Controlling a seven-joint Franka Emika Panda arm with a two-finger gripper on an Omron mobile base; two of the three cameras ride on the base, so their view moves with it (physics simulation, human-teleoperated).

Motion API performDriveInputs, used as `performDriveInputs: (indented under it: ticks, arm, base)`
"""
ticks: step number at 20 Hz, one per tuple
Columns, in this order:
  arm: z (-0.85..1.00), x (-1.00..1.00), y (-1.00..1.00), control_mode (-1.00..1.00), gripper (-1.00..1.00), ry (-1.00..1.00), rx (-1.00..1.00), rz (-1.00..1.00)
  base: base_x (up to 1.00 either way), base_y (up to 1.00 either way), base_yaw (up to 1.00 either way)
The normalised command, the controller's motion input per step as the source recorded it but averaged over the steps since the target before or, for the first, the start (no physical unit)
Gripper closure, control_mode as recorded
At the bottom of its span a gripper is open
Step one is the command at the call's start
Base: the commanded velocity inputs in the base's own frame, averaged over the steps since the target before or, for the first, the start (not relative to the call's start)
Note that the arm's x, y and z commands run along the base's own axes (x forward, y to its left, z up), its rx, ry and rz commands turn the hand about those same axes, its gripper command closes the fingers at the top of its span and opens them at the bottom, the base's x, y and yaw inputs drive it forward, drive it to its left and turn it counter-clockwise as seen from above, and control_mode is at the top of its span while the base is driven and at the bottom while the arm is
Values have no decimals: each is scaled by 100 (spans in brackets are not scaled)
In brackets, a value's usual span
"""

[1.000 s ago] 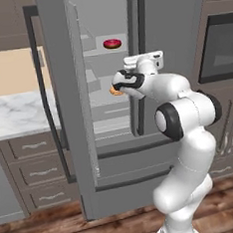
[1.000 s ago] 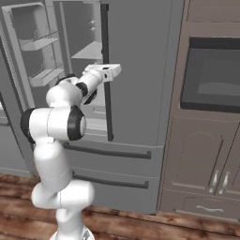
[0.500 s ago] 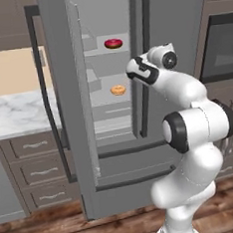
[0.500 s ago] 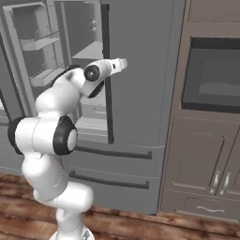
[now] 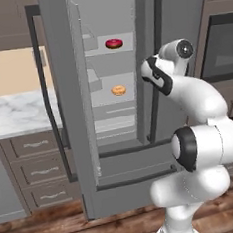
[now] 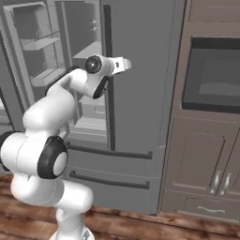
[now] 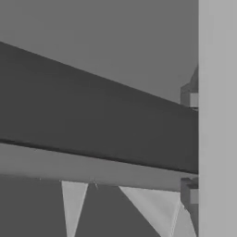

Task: Take the donuts from the fridge and place them on the empty tray on the dining counter.

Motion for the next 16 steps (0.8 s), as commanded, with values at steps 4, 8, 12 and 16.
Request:
performDriveInputs:
  ticks: [4, 8, 12, 16]
  arm:
    - [99, -97, -100, -100, 100, 16, 0, 2]
    - [79, -88, -100, -100, 100, 7, 0, 5]
    - [54, -71, -100, -100, 100, 0, 0, 9]
    - [13, -58, -100, -100, -100, -1, 0, 4]
  base:
    - [0, 0, 0]
    - [0, 0, 0]
    - [0, 0, 0]
    - [0, 0, 0]
